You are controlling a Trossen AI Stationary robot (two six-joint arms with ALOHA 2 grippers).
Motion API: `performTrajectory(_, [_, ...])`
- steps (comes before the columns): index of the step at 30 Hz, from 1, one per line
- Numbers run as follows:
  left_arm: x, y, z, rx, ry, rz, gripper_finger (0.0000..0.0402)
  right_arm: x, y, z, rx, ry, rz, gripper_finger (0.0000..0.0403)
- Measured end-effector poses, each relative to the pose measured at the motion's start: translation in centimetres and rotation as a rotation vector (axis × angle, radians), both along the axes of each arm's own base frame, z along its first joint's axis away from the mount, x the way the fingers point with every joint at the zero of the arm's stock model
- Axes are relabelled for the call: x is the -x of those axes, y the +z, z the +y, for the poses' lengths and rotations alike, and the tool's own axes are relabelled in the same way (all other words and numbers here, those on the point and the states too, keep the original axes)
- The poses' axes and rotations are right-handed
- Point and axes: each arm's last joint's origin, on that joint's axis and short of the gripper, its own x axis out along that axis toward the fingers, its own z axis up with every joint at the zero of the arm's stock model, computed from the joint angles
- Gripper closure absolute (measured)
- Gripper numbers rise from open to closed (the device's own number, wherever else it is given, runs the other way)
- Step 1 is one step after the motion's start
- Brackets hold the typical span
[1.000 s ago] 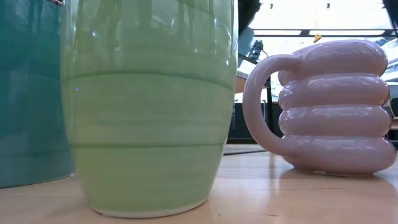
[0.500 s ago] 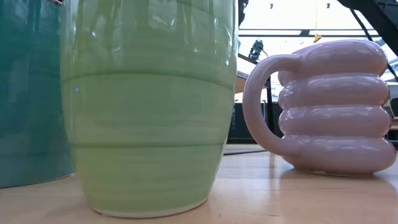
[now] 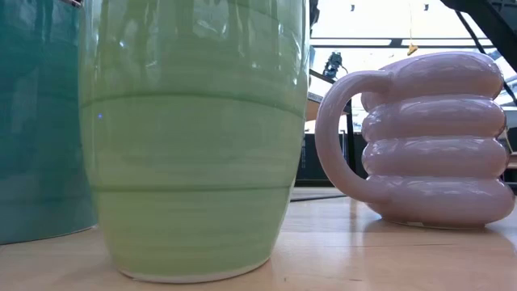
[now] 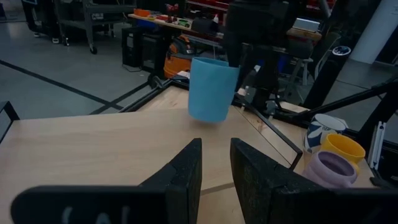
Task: Place coffee mugs
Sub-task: Put the light blue mug on the shelf
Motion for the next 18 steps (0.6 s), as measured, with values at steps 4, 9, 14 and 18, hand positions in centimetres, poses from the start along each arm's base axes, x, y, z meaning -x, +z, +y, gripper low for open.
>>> performTrajectory(4, [0.0, 0.0, 0.0, -0.001, -0.001, 0.000, 0.0313, -0.1, -0.8, 0.0, -0.002, -0.001, 0.033, 0.0371])
performTrajectory(9, [0.0, 0.0, 0.0, -0.002, -0.001, 0.001, 0.0313, -0.2, -1.6, 0.0, 0.015, 0.001, 0.061, 0.0370])
performTrajectory(14, [0.0, 0.0, 0.0, -0.002, -0.001, 0.001, 0.0313, -0.4, -1.6, 0.0, 0.022, 0.015, 0.040, 0.0351])
performTrajectory(18, [0.0, 0.0, 0.0, -0.002, -0.001, 0.001, 0.0313, -0.6, -1.5, 0.0, 0.029, 0.028, 0.015, 0.0325])
